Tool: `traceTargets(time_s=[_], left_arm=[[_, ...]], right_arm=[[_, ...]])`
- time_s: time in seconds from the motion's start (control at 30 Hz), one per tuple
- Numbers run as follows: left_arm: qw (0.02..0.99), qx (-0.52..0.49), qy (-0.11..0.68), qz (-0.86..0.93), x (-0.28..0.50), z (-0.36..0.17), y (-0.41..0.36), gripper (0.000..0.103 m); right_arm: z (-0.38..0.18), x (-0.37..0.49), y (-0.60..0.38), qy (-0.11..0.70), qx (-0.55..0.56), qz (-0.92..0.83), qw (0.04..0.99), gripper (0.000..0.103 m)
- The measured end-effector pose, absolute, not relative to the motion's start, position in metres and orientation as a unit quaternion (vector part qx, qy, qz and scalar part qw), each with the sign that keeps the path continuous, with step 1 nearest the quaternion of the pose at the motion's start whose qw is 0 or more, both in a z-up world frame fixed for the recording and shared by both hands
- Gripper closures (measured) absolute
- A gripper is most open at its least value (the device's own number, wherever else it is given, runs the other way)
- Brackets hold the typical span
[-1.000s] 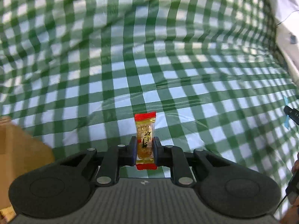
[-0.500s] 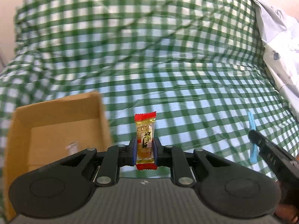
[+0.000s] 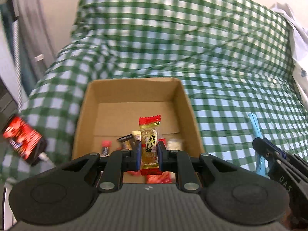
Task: Organize snacks
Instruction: 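Carry the wrapped candy and blue stick over the box with both tools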
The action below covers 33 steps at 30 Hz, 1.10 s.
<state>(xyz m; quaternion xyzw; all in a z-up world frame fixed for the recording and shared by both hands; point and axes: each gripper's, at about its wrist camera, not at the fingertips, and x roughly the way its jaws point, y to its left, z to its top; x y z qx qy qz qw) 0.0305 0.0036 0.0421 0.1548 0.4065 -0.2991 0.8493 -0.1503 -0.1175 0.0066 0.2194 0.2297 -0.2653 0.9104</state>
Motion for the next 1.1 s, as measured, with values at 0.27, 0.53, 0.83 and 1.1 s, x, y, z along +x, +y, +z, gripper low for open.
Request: traceTargets(time_s=[0.27, 0.53, 0.83, 1.1], left_arm=[[0.858, 0.127, 0.409, -0.282, 0.03, 0.046, 0.074, 0.084], [0.864, 0.108, 0.409, -0.274, 0.023, 0.042, 0.116, 0.084], [0.86, 0.105, 0.415, -0.277, 0.019, 0.035, 0.127, 0.084], [0.858, 0.107, 0.421, -0.276, 0.021, 0.029, 0.122, 0.084]], right_arm=[[0.023, -0.139, -0.043, 0.254, 0.189, -0.205, 0.926, 0.089], [0.023, -0.144, 0.006, 0.28, 0.165, -0.173, 0.93, 0.089], [0.025, -0.145, 0.02, 0.289, 0.153, -0.17, 0.93, 0.089], [0.019, -0.14, 0.016, 0.297, 0.157, -0.168, 0.927, 0.089]])
